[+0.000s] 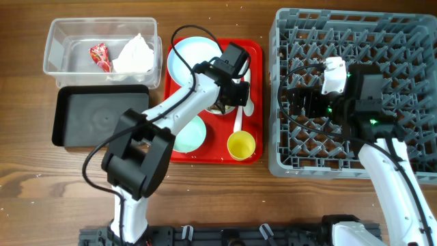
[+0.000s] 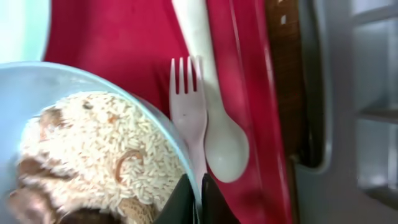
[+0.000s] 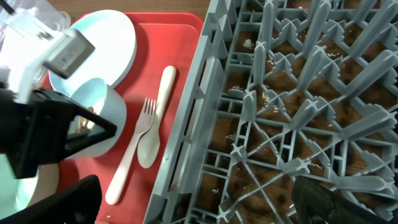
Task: Sort waste into correct bins and load items into the dishwasher rack
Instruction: 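Grasp the rim of the rice bowl with the left gripper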
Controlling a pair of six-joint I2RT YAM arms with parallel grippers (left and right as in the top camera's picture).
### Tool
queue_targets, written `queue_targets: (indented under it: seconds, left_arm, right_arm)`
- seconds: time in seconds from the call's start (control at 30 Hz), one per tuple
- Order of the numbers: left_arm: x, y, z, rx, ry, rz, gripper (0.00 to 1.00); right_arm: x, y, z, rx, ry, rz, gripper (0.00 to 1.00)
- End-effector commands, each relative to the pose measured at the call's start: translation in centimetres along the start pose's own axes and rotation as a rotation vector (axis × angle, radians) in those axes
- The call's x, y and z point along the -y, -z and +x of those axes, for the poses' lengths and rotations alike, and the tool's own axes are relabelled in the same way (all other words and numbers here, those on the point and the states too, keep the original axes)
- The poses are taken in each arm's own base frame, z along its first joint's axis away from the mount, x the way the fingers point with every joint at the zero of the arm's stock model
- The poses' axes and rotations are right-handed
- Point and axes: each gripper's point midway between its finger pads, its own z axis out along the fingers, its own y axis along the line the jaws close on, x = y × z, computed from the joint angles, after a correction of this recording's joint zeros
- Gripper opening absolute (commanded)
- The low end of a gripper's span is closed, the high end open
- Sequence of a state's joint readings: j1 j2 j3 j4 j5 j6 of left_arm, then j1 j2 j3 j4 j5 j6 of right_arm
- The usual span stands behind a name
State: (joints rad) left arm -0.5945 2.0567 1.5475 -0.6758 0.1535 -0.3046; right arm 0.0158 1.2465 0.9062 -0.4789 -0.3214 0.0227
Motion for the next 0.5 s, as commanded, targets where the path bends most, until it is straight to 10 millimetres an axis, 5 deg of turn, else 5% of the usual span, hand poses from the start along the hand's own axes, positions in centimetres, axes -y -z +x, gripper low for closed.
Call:
queue_targets:
  seconds: [0.0, 0.2, 0.33, 0.47]
  left_arm:
    - [0.9, 4.0, -0.7, 0.044, 0.042, 0.044, 0.04]
    - [-2.0, 12.6, -0.9, 0.115, 0.123, 0.030, 0.04]
    - [-7.4, 17.2, 0.8, 0.099, 0.261, -0.034, 0.04]
    - [-13.0, 18.6, 3.0, 0.024, 0.379, -0.084, 0.04]
  right_arm:
    - [-0.2, 0.0, -0.5, 0.006, -0.010, -0.016, 1.00]
    - [-0.2, 0.0, -0.5, 0.006, -0.010, -0.016, 1.00]
    - [-0.2, 0.0, -0.5, 0.006, -0.010, -0.016, 1.00]
    - [-0.2, 0.0, -0.5, 0.006, -0.010, -0.016, 1.00]
